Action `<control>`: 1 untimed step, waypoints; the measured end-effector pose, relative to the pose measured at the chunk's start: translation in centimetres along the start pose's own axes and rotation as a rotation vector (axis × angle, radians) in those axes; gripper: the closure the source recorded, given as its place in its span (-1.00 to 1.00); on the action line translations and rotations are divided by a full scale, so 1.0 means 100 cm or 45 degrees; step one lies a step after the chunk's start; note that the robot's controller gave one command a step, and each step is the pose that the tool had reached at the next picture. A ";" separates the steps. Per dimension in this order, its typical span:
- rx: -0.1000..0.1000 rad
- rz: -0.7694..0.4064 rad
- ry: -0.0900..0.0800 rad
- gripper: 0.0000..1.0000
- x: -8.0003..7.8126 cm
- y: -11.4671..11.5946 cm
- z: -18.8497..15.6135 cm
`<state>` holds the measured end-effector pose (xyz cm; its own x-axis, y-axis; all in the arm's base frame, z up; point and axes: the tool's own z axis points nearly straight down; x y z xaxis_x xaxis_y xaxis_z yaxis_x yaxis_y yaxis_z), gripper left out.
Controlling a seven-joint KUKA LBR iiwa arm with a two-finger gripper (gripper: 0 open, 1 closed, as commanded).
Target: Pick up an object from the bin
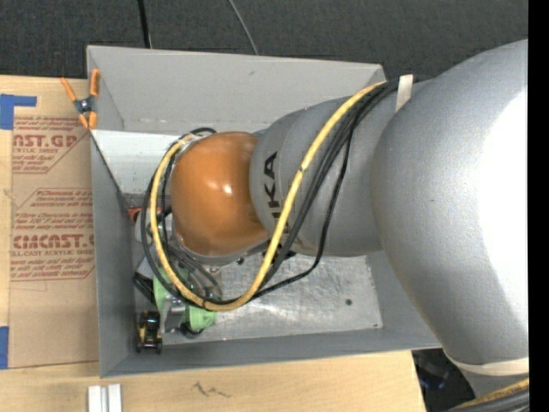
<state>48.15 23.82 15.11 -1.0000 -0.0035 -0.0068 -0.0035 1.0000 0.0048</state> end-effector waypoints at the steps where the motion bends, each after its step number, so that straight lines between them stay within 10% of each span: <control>1: -0.002 0.002 0.000 -1.00 0.000 0.001 0.000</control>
Offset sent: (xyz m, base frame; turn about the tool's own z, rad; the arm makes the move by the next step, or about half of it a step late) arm 0.0216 0.0085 -0.0811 -0.3080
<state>48.16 23.88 15.08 -1.0000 -0.0021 -0.0064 -0.0021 1.0000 0.0066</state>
